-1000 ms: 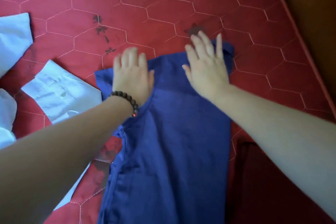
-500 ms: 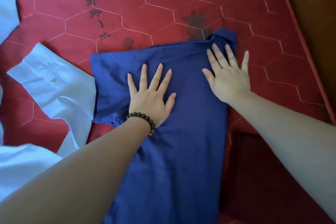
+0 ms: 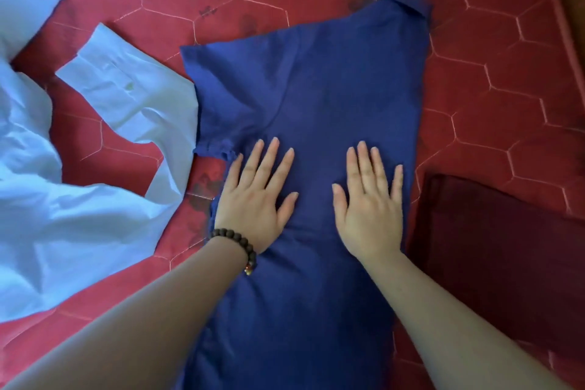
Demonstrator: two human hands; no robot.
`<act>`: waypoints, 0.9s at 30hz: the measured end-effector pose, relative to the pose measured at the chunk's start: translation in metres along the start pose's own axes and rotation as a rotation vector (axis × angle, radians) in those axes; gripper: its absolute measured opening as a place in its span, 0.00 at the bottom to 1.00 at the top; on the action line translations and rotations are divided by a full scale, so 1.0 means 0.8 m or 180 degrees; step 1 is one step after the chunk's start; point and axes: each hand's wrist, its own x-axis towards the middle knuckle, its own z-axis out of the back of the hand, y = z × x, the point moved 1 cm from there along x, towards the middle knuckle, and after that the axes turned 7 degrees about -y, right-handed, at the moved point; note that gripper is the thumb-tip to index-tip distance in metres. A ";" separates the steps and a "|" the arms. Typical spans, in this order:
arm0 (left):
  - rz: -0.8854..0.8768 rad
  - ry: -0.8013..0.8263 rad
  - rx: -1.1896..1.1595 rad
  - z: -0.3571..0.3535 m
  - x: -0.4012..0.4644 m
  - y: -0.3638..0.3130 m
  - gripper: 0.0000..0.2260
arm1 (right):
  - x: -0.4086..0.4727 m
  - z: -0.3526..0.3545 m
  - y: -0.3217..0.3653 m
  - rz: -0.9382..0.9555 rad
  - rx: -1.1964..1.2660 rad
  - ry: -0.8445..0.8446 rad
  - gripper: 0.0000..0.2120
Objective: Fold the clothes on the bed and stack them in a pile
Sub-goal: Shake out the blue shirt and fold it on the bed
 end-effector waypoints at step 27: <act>-0.0597 0.0554 -0.0056 0.008 -0.253 -0.010 0.27 | -0.280 -0.002 0.147 -0.0074 0.0169 0.0223 0.27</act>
